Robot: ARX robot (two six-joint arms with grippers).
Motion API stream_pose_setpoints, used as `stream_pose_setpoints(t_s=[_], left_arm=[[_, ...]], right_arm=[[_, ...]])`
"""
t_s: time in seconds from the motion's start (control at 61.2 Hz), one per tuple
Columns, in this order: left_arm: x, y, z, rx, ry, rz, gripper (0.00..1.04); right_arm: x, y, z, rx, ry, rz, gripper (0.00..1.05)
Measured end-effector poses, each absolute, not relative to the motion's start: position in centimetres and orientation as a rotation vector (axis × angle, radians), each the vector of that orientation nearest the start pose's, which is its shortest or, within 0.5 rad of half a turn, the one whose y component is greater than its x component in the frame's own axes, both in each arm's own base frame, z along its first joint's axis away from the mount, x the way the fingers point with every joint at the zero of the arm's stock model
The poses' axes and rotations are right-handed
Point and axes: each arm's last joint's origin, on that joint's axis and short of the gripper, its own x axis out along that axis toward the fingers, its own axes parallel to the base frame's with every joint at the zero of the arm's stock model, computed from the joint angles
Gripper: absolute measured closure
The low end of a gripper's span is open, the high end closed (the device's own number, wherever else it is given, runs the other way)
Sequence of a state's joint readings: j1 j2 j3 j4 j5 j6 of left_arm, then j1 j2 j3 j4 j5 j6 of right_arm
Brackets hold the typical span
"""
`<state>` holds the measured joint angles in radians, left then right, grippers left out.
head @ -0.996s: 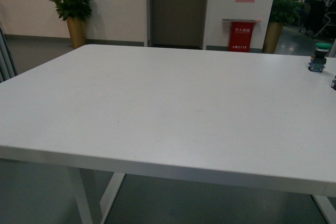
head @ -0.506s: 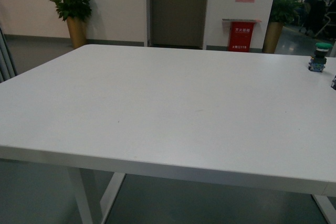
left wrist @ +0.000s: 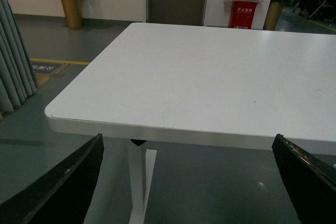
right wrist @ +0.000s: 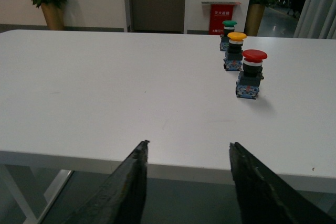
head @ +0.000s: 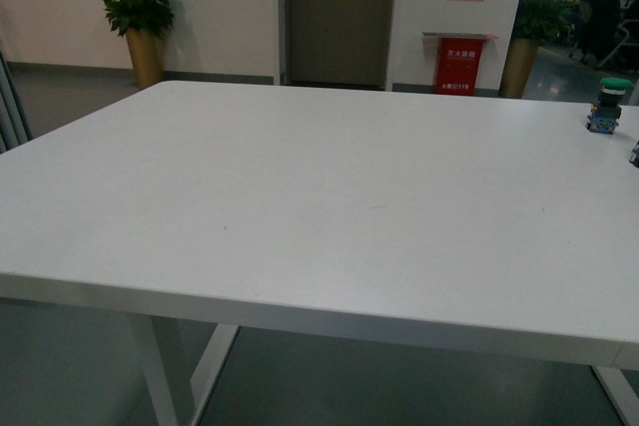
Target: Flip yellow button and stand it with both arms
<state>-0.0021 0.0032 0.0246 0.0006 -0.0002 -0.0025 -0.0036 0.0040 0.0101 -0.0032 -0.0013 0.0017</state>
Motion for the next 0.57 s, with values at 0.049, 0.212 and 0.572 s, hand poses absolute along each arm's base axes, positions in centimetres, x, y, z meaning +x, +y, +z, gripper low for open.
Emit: stream_pose_setpoints(t_s=[0.049, 0.212, 0.572], left_arm=[[9.63, -0.02, 17.17, -0.003, -0.022, -0.002, 0.06], [9.63, -0.02, 17.17, -0.003, -0.022, -0.002, 0.06], [9.63, -0.02, 17.17, -0.003, -0.022, -0.002, 0.06]], right_arm=[[9.73, -0.03, 16.63, 0.002, -0.003, -0.002, 0.40], [9.73, -0.03, 16.63, 0.002, -0.003, -0.002, 0.12], [9.73, -0.03, 16.63, 0.002, -0.003, -0.002, 0.07]])
